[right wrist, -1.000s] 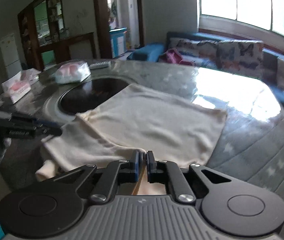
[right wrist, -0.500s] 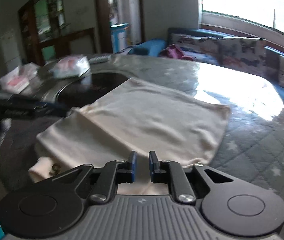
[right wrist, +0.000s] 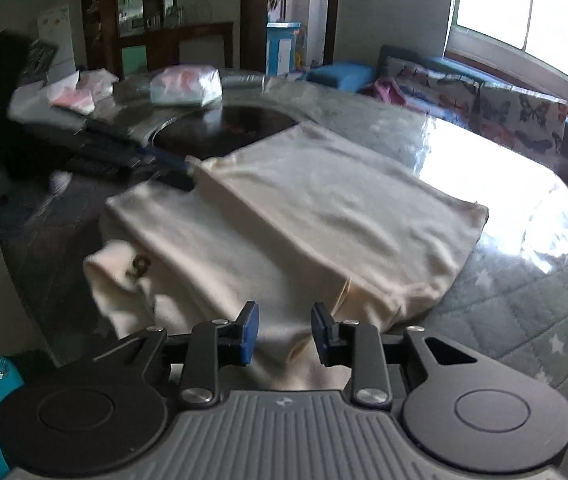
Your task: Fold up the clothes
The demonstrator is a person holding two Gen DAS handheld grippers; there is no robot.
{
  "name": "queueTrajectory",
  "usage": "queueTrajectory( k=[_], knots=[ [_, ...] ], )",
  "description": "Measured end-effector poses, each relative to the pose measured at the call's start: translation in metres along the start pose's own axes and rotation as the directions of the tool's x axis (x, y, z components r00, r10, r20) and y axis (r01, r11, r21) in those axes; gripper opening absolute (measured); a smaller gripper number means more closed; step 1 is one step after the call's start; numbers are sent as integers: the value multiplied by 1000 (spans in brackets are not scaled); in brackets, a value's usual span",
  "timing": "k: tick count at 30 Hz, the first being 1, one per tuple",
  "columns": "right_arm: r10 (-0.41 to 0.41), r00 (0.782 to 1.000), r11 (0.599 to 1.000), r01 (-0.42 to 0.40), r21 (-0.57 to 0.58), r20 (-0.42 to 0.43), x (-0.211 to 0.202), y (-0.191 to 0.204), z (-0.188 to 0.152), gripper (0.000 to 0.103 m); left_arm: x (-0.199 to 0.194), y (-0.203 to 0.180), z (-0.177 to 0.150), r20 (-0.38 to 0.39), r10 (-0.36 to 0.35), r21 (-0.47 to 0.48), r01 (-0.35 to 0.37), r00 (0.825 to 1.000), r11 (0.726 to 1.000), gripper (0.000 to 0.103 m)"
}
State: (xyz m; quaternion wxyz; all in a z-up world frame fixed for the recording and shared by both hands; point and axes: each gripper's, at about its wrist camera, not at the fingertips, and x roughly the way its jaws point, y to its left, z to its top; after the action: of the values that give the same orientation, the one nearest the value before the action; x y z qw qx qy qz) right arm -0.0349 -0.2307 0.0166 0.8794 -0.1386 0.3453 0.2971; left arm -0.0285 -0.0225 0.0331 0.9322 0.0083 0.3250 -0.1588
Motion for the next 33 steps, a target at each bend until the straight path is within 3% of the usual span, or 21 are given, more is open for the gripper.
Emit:
queueTrajectory(
  k=[5,12,17,26,28,30,33],
  knots=[
    [-9,999,1000,8,14,47,11,-9,12,28,-30,-8,-16,0,-6,108,6,1000,994,28],
    [-13,1000,1000,13,0,-9,23,-13,7,28,-57,-19,-42,-25,-25,274,31,999,961,38],
    [14,1000,999,-15,-47,-20,8,2,-2,29,-48,-35,-56,-50,-45,368,60,998,928,39],
    [-6,999,998,3,-70,-36,-11,7,-10,29,-32,-52,-64,1,-68,474,59,998,879,39],
    [-10,999,997,6,-79,-44,-14,7,-11,31,-29,-54,-65,10,-74,494,59,997,867,39],
    [-13,999,996,8,-89,-53,-16,7,-12,41,-28,-56,-67,15,-88,507,68,996,859,39],
    [-9,998,993,1,-120,-68,-20,9,-14,42,-25,-58,-67,22,-106,517,79,994,852,39]
  ],
)
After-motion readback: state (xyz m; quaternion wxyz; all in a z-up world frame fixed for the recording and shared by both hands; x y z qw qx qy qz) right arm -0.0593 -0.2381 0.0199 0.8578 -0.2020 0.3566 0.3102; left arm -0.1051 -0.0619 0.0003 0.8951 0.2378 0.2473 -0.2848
